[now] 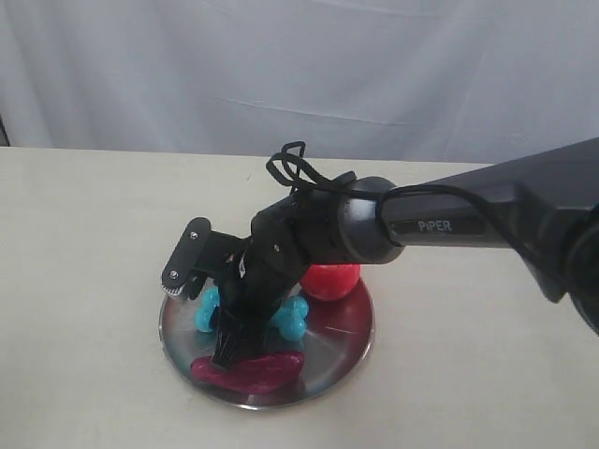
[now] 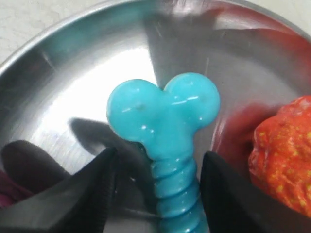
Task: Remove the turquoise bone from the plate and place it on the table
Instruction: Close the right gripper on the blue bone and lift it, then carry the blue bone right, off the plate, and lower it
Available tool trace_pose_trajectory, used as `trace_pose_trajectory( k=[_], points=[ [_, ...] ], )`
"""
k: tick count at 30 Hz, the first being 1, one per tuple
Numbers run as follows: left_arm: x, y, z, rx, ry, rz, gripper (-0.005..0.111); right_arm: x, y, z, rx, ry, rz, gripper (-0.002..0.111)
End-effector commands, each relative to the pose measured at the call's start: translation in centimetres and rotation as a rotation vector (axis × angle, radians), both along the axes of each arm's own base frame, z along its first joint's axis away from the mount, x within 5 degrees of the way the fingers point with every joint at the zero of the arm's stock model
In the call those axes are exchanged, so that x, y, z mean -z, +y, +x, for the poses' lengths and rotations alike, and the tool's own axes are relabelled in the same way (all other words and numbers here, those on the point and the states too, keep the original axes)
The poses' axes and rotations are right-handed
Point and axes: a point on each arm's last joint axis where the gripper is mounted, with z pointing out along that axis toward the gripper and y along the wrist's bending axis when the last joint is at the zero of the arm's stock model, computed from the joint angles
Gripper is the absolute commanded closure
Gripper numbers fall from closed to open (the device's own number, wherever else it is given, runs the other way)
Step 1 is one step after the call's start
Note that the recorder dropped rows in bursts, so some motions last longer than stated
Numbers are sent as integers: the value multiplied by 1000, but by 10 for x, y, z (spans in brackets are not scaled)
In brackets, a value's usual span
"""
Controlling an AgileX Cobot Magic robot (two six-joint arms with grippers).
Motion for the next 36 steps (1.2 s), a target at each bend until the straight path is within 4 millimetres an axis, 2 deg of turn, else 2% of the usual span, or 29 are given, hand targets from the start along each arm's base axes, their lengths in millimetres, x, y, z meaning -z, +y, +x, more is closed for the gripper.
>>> trace_pose_trajectory(
  k=[1,3,7,11,14,18,25,31,34,36],
  points=[
    [0,0,0,5,-4,-5,107,2,-2,3,8,-8,2,60],
    [0,0,0,5,-4,-5,107,2,-2,3,8,-8,2,67],
    [0,0,0,5,-4,-5,107,2,-3,3,-6,-22,-12,87],
    [0,0,0,5,-4,-5,107,1,-2,4,-6,-35,-7,100],
    [0,0,0,5,-4,-5,107,-3,-2,5,-6,-48,-2,106],
    [0,0,0,5,-4,-5,107,-20,-2,4,-6,-82,11,105],
    [0,0,0,5,-4,-5,107,-75,-5,-1,-3,-196,56,105],
    [0,0,0,5,-4,-5,107,-132,-11,-18,45,-262,119,105],
    [0,0,0,5,-4,-5,107,-155,-23,-28,113,-250,151,105],
    [0,0,0,5,-4,-5,107,-169,-38,-33,202,-235,178,106]
  ],
)
